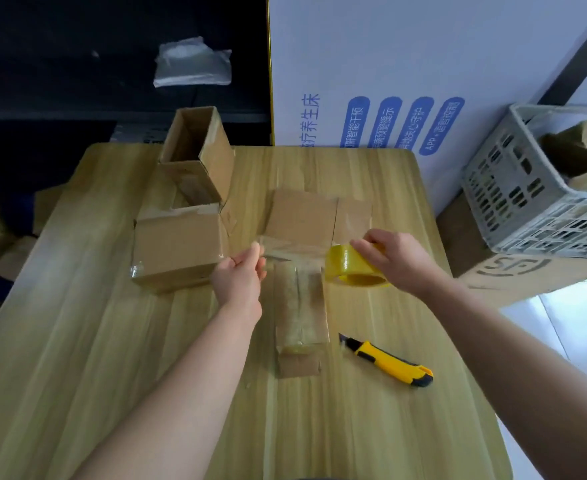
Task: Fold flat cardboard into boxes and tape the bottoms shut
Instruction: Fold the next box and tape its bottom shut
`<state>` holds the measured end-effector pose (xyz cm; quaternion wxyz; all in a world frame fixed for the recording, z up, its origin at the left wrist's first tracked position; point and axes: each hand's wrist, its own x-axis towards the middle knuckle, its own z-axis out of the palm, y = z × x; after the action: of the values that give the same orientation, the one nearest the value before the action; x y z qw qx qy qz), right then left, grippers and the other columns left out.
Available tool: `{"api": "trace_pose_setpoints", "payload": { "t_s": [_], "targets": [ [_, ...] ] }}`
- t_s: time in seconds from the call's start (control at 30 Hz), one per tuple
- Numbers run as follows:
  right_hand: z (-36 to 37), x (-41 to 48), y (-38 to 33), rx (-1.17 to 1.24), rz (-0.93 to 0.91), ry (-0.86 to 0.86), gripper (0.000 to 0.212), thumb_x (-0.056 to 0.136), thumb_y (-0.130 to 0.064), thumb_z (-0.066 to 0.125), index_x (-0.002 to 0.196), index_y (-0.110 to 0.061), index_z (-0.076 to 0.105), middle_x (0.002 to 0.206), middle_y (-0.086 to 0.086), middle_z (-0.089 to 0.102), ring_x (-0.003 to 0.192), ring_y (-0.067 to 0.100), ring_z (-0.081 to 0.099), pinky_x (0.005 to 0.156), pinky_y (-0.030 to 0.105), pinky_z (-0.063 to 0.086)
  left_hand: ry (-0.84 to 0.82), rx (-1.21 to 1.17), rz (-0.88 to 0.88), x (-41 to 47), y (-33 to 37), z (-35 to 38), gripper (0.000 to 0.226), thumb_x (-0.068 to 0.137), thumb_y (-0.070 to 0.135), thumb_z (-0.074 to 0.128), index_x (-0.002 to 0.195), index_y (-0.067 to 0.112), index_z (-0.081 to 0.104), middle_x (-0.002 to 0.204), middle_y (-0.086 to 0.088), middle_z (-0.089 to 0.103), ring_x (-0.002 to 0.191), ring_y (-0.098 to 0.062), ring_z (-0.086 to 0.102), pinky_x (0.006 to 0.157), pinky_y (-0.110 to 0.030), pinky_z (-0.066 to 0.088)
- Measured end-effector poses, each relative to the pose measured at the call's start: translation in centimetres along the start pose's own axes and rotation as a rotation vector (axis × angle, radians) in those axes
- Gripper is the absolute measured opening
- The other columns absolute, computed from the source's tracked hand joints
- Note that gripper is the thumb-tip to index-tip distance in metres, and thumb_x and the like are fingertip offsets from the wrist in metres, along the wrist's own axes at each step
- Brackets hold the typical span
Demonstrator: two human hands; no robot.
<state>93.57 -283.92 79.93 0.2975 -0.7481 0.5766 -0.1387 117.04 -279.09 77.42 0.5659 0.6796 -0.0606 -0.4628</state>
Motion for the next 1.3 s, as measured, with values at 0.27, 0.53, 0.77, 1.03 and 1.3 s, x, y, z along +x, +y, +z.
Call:
{"api": "trace_pose_setpoints", "payload": {
  "t_s": [0.27,0.53,0.77,1.03,1.3],
  "targets": [
    [-0.6,4.4,1.7,-0.221,0.023,-0.128,0.044,0.083,-0.064,0.055,0.087,-0.021,0.06,0.075,-0.001,0.061,0.069,0.018,0.058,0.06,0.033,0.049,0.086,-0.059,-0.045,0.0,-3.3,1.4,0.012,0.081,0.02,0.076,0.086,0.019,0.065,0.091,0.004,0.07,0.088,-0.009,0.065,0.084,-0.023,0.05],
    [1.6,6.3,2.7,-0.319,-0.03,-0.175,0.048,0.083,-0.067,0.054,0.09,-0.02,0.058,0.069,-0.004,0.054,0.068,0.021,0.055,0.057,0.028,0.041,0.211,-0.098,-0.057,1.8,-5.1,2.4,0.012,0.082,0.014,0.075,0.082,0.018,0.064,0.085,0.006,0.068,0.08,-0.006,0.062,0.084,-0.018,0.047],
    [2.7,6.6,3.6,-0.336,-0.023,-0.21,0.048,0.084,-0.068,0.051,0.087,-0.02,0.054,0.066,-0.004,0.052,0.062,0.016,0.053,0.051,0.027,0.037,0.253,-0.011,-0.079,2.8,-6.3,2.5,0.019,0.082,0.018,0.076,0.097,0.009,0.068,0.086,0.005,0.068,0.082,-0.007,0.063,0.083,-0.019,0.047],
    [6.2,5.4,5.4,-0.278,0.047,-0.282,0.048,0.087,-0.068,0.046,0.087,-0.021,0.051,0.067,-0.002,0.056,0.063,0.019,0.057,0.052,0.029,0.044,0.213,0.324,-0.082,3.1,-7.2,2.7,0.023,0.087,0.018,0.068,0.105,0.017,0.053,0.084,0.009,0.058,0.07,-0.008,0.056,0.056,-0.017,0.038],
    [7.9,3.8,5.9,-0.194,0.15,-0.255,0.045,0.089,-0.066,0.044,0.096,-0.022,0.051,0.066,-0.002,0.059,0.06,0.016,0.057,0.052,0.03,0.047,-0.056,0.81,0.215,2.0,-7.2,1.3,0.035,0.091,0.007,0.045,0.118,0.014,0.067,0.11,-0.004,0.07,0.098,-0.027,0.066,0.086,-0.04,0.055]
  ]
}}
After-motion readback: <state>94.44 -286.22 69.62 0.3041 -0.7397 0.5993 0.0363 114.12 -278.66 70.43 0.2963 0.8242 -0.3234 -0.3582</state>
